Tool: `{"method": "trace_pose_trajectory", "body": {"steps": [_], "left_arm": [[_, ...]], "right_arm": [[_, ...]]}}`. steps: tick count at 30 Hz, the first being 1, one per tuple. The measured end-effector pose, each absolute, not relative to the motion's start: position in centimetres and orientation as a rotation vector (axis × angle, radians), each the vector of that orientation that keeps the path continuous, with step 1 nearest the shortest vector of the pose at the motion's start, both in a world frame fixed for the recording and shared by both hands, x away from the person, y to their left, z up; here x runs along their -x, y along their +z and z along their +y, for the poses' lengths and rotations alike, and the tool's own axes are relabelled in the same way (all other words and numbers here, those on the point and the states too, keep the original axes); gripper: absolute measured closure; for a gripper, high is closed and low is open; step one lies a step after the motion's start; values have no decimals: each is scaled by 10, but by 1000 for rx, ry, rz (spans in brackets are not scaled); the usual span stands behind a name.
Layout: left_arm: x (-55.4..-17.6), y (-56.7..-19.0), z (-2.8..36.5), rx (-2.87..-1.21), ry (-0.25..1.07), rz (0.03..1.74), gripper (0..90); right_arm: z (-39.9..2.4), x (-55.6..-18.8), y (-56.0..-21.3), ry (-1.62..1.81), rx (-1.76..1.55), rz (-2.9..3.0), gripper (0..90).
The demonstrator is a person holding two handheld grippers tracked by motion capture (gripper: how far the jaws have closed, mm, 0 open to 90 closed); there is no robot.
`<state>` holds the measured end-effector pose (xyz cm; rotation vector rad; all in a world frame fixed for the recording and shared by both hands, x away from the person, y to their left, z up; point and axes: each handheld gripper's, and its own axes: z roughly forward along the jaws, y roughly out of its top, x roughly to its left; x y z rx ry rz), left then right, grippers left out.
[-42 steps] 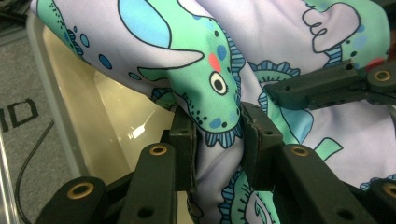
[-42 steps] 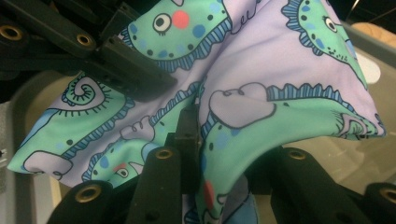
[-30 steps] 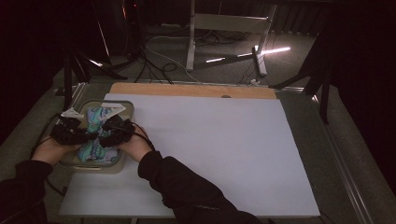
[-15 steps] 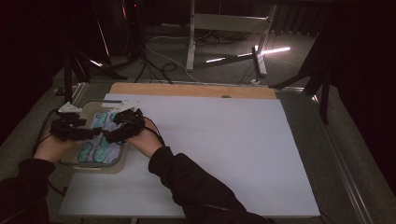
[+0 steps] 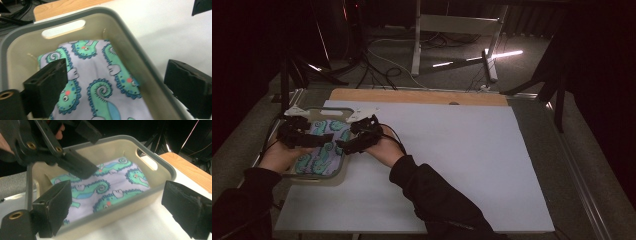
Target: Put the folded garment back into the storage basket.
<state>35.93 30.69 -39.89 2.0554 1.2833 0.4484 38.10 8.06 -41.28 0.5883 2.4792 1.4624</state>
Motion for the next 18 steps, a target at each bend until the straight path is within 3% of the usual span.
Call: {"method": "trace_pose_trajectory", "body": {"steps": [18], "left_arm": [[-353, -391, 247, -2107, 307, 1001, 0]], "right_arm": [[6, -387, -412, 1461, -670, 2441, 92]]}}
